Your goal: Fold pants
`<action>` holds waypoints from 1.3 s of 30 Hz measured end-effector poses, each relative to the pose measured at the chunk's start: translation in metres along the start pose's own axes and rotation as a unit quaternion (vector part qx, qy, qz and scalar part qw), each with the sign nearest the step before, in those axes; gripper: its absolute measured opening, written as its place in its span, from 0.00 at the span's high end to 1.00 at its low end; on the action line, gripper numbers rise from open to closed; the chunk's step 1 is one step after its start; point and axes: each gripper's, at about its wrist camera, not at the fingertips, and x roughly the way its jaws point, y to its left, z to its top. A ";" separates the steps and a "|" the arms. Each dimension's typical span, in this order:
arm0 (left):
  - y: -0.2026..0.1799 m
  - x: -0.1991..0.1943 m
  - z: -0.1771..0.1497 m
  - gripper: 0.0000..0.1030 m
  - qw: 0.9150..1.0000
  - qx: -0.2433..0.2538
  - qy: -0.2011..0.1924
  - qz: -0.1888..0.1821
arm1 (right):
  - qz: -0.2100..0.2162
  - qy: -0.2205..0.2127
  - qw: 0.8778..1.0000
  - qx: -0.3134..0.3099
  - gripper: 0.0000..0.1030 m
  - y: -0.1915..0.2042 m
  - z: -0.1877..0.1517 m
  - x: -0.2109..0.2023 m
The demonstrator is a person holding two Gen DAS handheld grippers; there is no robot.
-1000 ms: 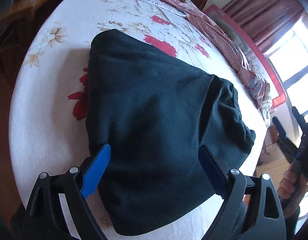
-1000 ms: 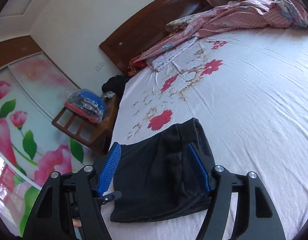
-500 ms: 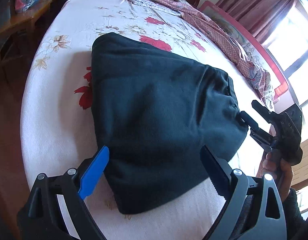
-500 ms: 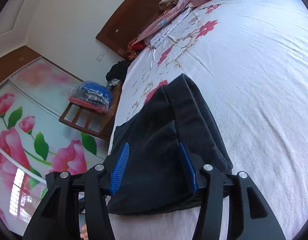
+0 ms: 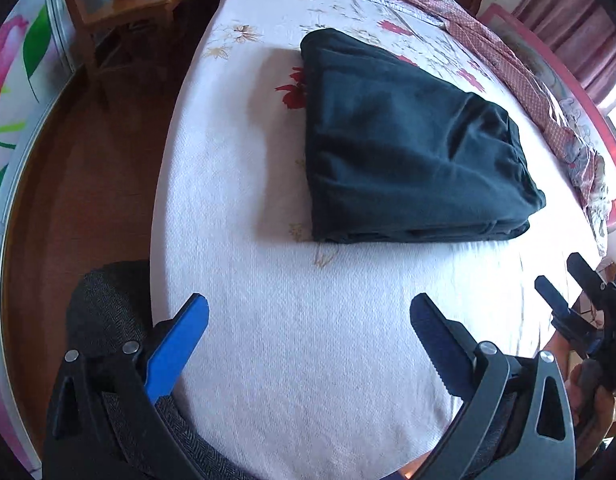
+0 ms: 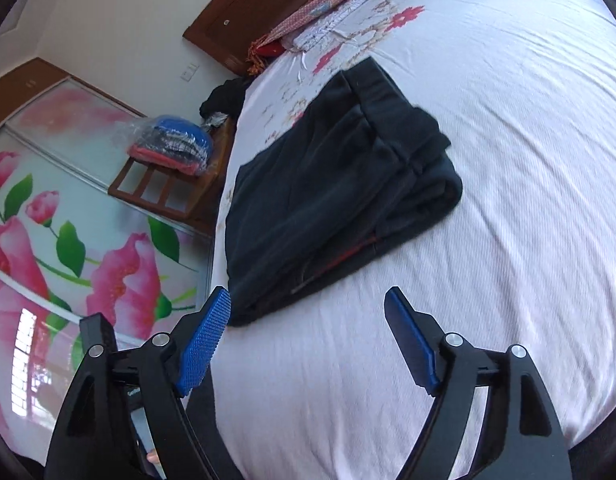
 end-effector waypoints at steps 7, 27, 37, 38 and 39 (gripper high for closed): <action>-0.018 -0.010 -0.023 0.02 0.997 0.044 -0.016 0.055 | -0.117 0.037 0.992 -0.012 0.20 -0.012 -0.049 0.004; -0.045 -0.017 -0.017 0.02 0.980 0.046 -0.163 0.109 | -0.257 -0.051 0.941 -0.216 0.05 0.066 -0.023 0.038; -0.047 -0.012 -0.018 0.02 0.982 0.043 -0.149 0.112 | -0.283 -0.032 0.934 -0.217 0.05 0.066 -0.016 0.048; -0.048 -0.011 -0.019 0.02 0.981 0.047 -0.148 0.113 | -0.285 -0.031 0.934 -0.216 0.05 0.064 -0.017 0.048; -0.048 -0.010 -0.019 0.02 0.981 0.049 -0.146 0.114 | -0.286 -0.030 0.934 -0.214 0.05 0.063 -0.018 0.048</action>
